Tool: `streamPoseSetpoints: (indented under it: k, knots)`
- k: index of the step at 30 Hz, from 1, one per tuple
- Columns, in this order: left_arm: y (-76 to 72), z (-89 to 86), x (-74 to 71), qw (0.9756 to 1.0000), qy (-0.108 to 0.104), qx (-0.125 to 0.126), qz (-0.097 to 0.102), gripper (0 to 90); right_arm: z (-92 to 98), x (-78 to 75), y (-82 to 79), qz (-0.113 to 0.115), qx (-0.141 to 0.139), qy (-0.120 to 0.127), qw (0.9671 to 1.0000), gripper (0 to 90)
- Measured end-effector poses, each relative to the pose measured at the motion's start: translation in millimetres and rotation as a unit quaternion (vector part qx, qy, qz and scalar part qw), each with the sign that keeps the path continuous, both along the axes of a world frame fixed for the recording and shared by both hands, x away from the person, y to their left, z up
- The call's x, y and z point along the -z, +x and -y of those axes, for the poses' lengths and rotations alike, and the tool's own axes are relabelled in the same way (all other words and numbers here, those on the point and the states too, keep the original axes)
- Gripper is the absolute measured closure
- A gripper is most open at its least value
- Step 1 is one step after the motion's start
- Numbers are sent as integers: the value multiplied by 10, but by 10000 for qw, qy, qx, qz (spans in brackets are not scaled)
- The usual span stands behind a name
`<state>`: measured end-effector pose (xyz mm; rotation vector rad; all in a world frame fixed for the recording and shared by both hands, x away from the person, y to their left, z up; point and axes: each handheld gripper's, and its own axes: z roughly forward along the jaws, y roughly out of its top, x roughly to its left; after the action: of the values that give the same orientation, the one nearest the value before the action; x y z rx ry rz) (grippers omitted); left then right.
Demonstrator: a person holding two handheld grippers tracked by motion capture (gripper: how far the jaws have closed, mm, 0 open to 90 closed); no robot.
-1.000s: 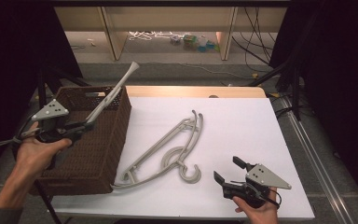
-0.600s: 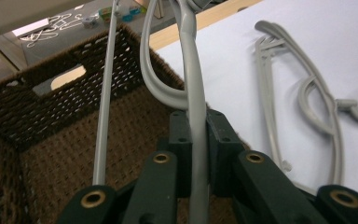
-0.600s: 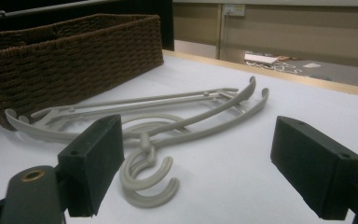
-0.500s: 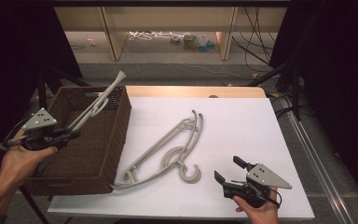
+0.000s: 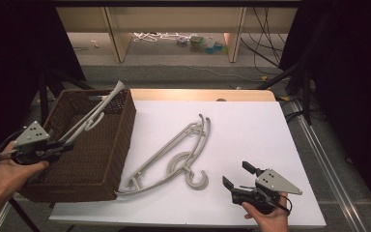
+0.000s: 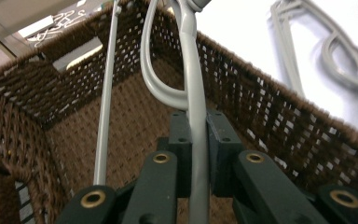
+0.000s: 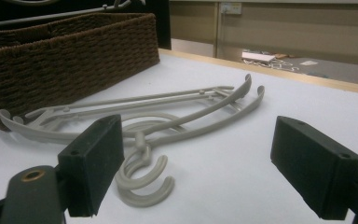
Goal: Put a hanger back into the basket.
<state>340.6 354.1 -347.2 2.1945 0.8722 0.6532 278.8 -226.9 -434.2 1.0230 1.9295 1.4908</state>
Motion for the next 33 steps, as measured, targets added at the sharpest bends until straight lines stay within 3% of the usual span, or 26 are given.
streamPoseSetpoints:
  k: [2, 5, 6, 7, 16, 17, 18, 19, 20, 21, 22, 23, 24, 28, 29, 31, 33]
  knots:
    - [-13, 8, 16, 9999, 76, 9, 130, 821, 2, 3, 3, -16, -8, 7, 10000, 181]
    - [-2, 28, 32, 9999, 56, -8, 96, 821, 7, -1, 2, -38, -8, -14, 10000, 181]
    - [23, 36, 34, 9997, 216, 94, 38, 821, 10, -2, 1, -34, -4, -21, 10000, 181]
    - [23, 36, 34, 9997, 216, 94, 38, 820, 10, -2, 1, -34, -4, -21, 10000, 181]
    - [81, 39, 146, 9997, -70, -166, -137, 819, 12, -3, 1, -58, -3, -42, 10000, 182]
    - [98, 38, 162, 9999, -42, -109, -121, 819, 12, -3, 1, -58, -3, -42, 10000, 182]
    - [102, 14, 163, 9998, 128, -10, -177, 819, 11, 2, 6, -12, 2, -9, 10000, 182]
    - [97, 41, 209, 9994, -231, -154, -196, 818, 14, 1, 8, -9, 1, -7, 10000, 182]
    - [108, 15, 202, 9995, -139, -111, -268, 818, 14, 1, 8, -9, 1, -7, 10000, 182]
    - [113, 15, 240, 9992, -319, -171, -178, 819, 7, 3, 10, -32, -29, 41, 10000, 182]
    - [122, 2, 262, 9985, -428, -220, -251, 819, 7, 3, 10, -32, -29, 41, 10000, 182]
    - [146, -41, 287, 9980, -336, -276, -462, 819, 9, -1, 3, -50, 9, -9, 10000, 183]
    - [181, -97, 287, 9989, 62, -44, -464, 818, 9, 1, 7, -17, -5, -18, 10000, 184]
    - [194, -76, 364, 9979, 21, -179, -617, 815, 13, 9, 15, -6, -31, 18, 10000, 184]
    - [243, -69, 423, 9965, -25, -284, -781, 814, 27, -3, 9, -70, 13, -82, 9999, 184]
    - [287, -44, 464, 9958, 25, -351, -844, 812, 5, 13, 24, 15, -42, 46, 10000, 185]
    - [294, -6, 480, 9955, 92, -379, -861, 812, 12, 8, 18, 2, -40, 11, 10000, 185]
